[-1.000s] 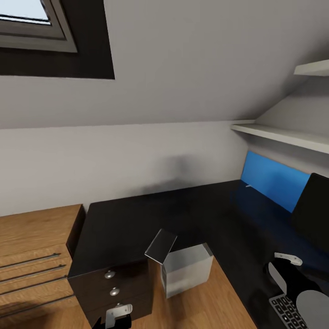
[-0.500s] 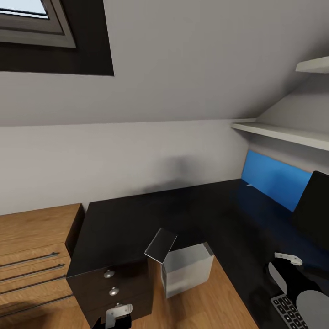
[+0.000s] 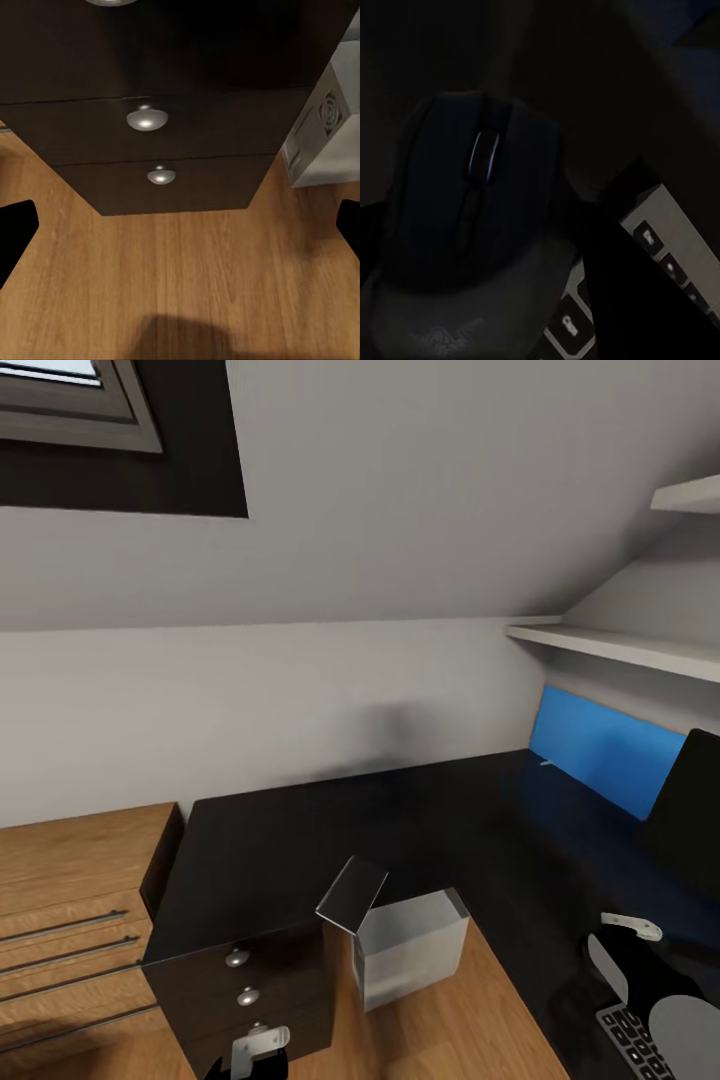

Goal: In the bedroom, organize the workspace by keeping the computer under the desk, ensuring the monitor is on the desk, placing the keyboard on the desk next to the monitor, placing the mouse on the desk next to the keyboard, moving the folder from the swivel chair onto the desk next to the mouse, stacking the notebook on top of the folder with the pen on top of the notebook, and positioning the swivel chair next to the desk.

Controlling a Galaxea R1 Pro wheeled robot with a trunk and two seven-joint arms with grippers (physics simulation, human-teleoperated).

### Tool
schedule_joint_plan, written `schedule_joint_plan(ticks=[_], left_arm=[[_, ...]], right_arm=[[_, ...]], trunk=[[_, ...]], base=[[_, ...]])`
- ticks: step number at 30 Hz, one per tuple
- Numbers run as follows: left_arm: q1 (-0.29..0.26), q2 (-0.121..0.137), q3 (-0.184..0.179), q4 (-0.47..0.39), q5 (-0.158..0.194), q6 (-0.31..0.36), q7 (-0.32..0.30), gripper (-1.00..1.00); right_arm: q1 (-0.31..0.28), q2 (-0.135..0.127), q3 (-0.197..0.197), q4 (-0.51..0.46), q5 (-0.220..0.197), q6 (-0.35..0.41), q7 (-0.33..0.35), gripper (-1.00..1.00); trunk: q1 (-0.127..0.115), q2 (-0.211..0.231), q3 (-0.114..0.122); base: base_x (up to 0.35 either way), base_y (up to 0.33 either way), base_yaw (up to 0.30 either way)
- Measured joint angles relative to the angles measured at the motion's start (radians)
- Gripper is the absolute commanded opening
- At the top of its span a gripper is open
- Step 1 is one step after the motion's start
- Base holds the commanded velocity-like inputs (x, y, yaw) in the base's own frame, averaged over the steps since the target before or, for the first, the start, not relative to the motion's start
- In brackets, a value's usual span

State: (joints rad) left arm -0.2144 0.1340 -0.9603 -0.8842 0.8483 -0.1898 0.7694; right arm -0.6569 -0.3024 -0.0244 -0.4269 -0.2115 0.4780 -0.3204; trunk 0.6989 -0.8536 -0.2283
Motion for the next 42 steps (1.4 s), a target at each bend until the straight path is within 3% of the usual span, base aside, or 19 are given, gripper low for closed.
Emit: schedule_joint_plan(ticks=[7,42], left_arm=[[0.000,-0.001,0.000,0.000,0.001,0.000,0.000,1.00],[0.000,-0.014,-0.007,0.055,-0.001,0.001,0.000,1.00]], right_arm=[[0.000,-0.001,-0.001,0.000,0.000,0.000,0.000,-1.00],[-0.001,0.000,-0.003,0.001,0.001,-0.042,-0.001,-1.00]], trunk=[[0.027,-0.049,-0.022],[0.027,-0.049,-0.022]], base=[[0.000,0.000,0.000],[0.038,0.000,0.000]])
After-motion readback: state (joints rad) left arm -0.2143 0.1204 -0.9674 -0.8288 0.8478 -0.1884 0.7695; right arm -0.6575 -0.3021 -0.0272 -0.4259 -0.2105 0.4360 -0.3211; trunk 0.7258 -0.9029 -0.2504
